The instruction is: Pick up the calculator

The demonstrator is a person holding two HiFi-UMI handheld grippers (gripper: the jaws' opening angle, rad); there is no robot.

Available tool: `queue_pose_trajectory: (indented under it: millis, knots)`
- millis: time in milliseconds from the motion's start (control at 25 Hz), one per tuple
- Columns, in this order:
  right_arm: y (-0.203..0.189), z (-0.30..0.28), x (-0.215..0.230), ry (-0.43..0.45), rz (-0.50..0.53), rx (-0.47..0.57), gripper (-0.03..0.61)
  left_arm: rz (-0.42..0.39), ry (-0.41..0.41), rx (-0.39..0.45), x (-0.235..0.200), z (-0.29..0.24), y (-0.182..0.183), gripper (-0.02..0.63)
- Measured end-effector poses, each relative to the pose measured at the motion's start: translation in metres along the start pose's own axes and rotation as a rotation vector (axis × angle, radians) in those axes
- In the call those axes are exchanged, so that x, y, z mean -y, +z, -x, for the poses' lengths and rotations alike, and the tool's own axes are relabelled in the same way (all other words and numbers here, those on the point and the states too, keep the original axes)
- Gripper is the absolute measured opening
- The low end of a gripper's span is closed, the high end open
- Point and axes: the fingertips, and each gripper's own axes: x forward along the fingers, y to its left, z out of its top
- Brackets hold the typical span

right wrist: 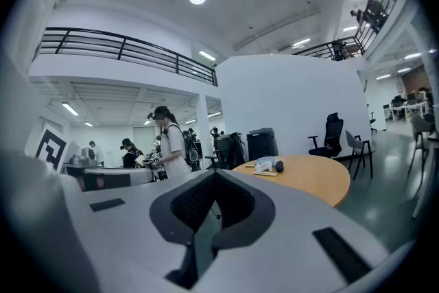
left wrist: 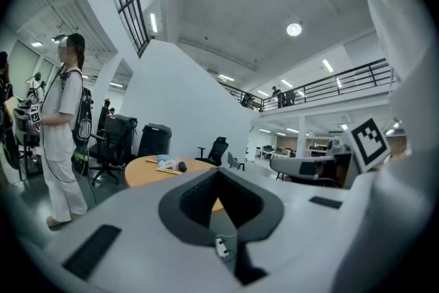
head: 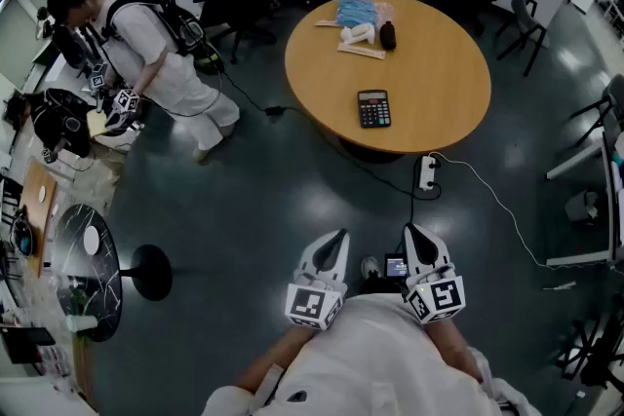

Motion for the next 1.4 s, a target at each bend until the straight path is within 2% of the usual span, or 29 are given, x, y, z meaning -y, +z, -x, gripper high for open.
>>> queue_pose_trajectory:
  millis: [560, 800, 1040, 1240, 1400]
  knots:
    - [0.003, -0.011, 0.019, 0.011, -0.019, 0.012, 0.014, 0.030, -0.004, -0.019, 0.000, -0.025, -0.008, 0.008]
    - [0.010, -0.028, 0.043, 0.041, -0.009, 0.018, 0.014, 0.034, 0.029, -0.032, -0.014, -0.058, -0.013, 0.007]
    - [0.007, -0.058, 0.075, 0.107, -0.018, -0.023, 0.014, 0.053, 0.062, -0.043, -0.026, -0.107, -0.017, 0.008]
    - [0.010, -0.097, 0.099, 0.134, -0.013, -0.029, 0.014, 0.011, 0.060, -0.047, -0.060, -0.157, -0.019, 0.008]
    - [0.014, -0.133, 0.112, 0.118, -0.014, -0.034, 0.014, 0.026, 0.041, -0.052, -0.098, -0.196, -0.013, 0.007]
